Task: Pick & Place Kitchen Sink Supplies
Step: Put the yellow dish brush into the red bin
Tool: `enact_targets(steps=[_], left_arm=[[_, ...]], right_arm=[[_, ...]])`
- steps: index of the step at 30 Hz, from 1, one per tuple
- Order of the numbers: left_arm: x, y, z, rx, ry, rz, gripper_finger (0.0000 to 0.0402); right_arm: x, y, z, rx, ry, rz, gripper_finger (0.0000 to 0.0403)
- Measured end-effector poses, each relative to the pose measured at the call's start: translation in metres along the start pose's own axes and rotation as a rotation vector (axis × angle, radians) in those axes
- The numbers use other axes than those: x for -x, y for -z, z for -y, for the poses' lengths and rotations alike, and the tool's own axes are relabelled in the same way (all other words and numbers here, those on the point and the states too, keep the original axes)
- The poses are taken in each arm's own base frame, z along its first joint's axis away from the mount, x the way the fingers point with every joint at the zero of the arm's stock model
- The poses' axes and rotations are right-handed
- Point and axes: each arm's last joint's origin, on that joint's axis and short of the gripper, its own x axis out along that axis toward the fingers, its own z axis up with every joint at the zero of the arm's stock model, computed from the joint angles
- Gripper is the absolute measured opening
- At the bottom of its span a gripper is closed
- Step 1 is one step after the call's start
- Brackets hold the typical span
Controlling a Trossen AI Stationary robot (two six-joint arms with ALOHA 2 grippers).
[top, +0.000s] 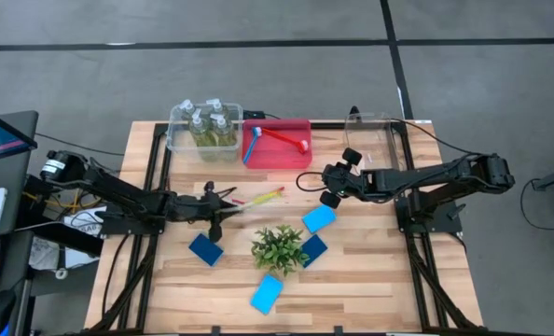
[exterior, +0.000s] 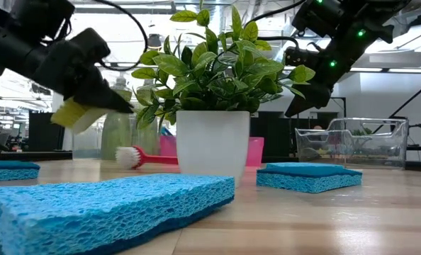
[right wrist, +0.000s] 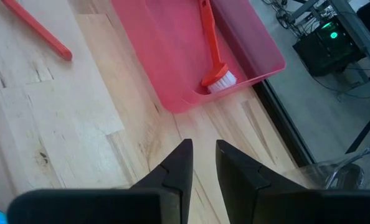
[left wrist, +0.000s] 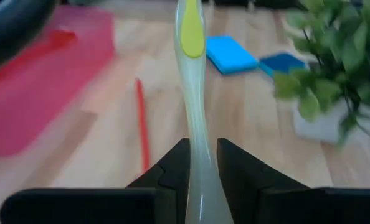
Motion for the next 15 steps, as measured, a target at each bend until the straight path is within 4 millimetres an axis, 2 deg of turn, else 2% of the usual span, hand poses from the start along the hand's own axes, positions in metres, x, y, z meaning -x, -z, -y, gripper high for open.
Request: enact_targets(steps=[5,10,15], left_arm=[[0.007,-0.012,-0.003,-0.002,-0.053,0.091,0.0071],[0.013,-0.021,-0.005,0.02,-0.069,0.156,0.0083],[0.015,-0.024,-0.005,0.021,-0.066,0.187,0.0046]], right_arm=[[0.0,0.0,0.0,0.0,0.0,0.0,0.0063],[0.0,0.0,0.0,0.0,0.0,0.0,0.0063],[0.0,-0.001,0.0,-0.004,0.0,0.004,0.0063]])
